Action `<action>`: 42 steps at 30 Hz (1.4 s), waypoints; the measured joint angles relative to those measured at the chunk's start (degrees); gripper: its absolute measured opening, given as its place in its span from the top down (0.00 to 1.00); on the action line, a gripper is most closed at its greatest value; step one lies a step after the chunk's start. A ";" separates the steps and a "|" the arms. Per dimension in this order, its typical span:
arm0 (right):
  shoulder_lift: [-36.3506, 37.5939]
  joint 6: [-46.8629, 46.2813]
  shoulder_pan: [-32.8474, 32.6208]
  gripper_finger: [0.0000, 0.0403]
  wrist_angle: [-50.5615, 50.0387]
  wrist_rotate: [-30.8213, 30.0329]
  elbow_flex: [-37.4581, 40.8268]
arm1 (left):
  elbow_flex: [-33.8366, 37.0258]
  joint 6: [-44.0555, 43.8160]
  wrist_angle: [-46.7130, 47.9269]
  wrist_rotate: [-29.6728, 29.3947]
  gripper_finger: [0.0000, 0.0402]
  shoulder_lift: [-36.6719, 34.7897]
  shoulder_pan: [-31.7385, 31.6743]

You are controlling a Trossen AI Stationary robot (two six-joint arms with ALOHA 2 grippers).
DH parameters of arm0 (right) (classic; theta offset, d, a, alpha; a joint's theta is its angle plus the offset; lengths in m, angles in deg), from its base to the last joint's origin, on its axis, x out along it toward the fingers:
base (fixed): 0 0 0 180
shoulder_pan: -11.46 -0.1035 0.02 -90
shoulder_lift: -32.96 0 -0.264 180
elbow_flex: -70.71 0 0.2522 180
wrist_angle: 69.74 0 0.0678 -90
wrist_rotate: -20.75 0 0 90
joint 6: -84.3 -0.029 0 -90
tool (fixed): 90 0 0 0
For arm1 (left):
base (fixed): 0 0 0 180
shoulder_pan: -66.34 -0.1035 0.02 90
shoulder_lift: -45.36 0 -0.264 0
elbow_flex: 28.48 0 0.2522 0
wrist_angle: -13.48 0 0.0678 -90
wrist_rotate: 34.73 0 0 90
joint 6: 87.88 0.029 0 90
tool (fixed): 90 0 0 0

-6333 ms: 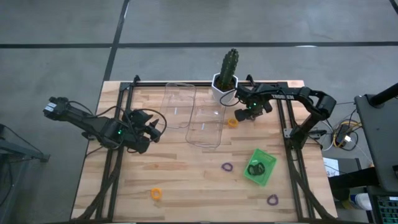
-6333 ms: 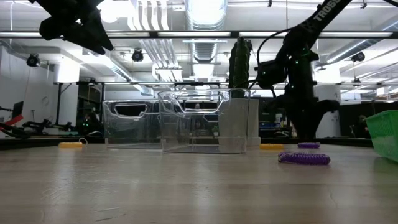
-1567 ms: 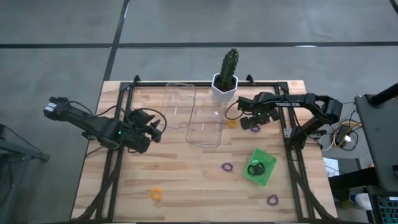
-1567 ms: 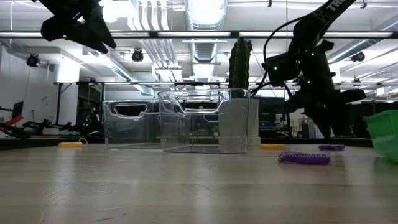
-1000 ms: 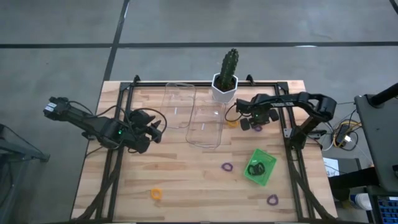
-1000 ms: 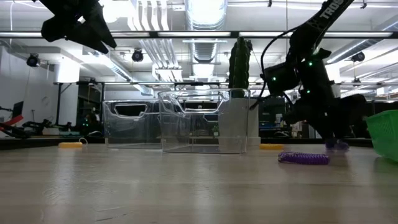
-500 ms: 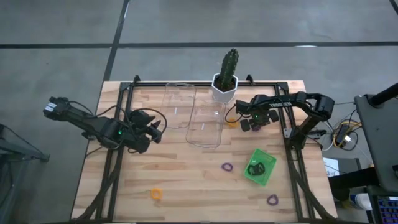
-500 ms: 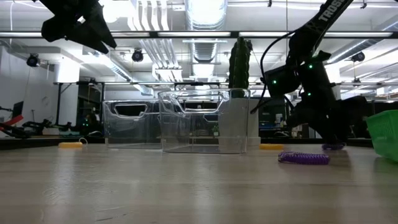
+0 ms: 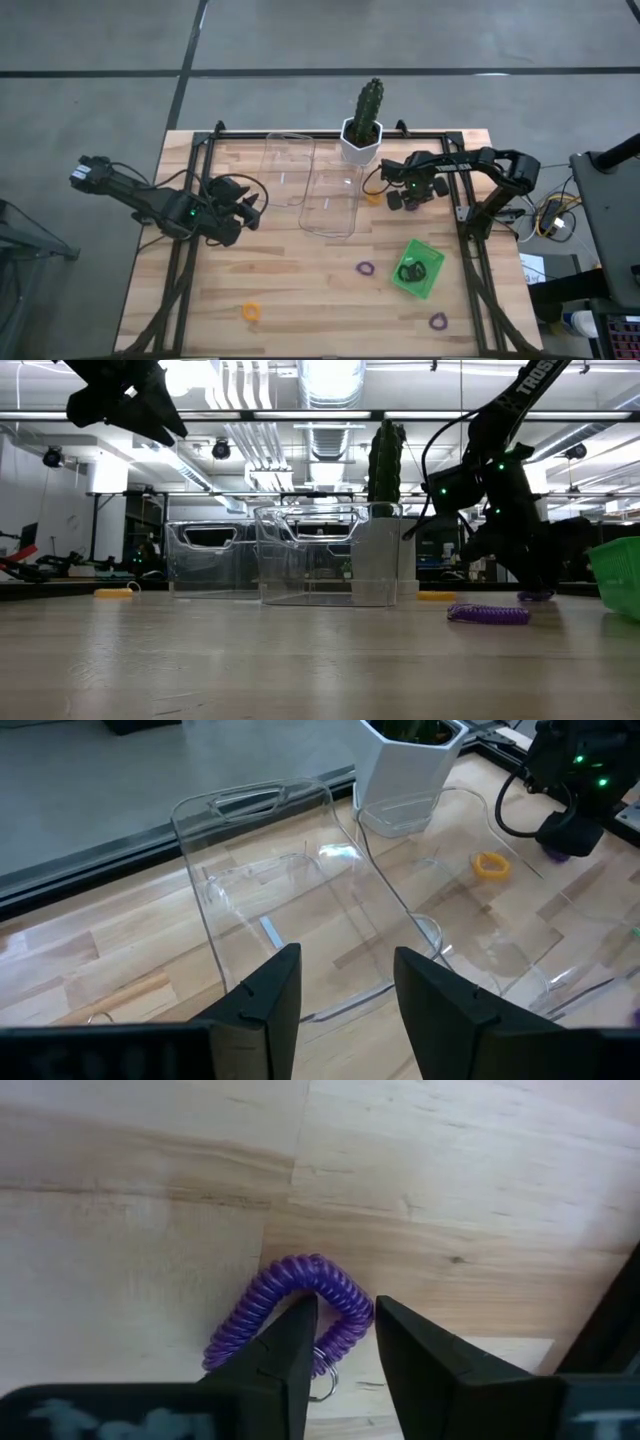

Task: Sort spring keychains
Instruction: Put the top violet spring keychain into the right transparent bin

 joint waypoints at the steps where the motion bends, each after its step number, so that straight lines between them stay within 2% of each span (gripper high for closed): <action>1: -0.02 0.01 0.00 0.75 0.19 0.26 0.02 | 0.00 0.00 0.00 0.00 0.62 0.00 0.02; 15: 0.98 3.60 -0.07 0.92 1.05 0.14 0.20 | 0.00 0.00 0.00 0.00 0.62 0.00 0.04; 20: 4.47 3.77 -0.19 0.94 1.16 0.67 0.51 | 0.00 0.00 0.00 0.02 0.62 -0.01 0.04; 26: 12.17 5.45 -0.64 0.94 -1.60 1.06 0.43 | 0.00 0.02 0.02 0.00 0.62 0.00 0.04; 30: 19.64 8.46 -0.67 0.94 -2.74 4.96 0.35 | 0.00 0.04 0.03 0.02 0.62 0.00 0.04; 42: 46.73 16.97 -0.66 0.95 -2.71 27.56 0.27 | 1.93 0.01 -1.07 0.04 0.62 -0.02 0.04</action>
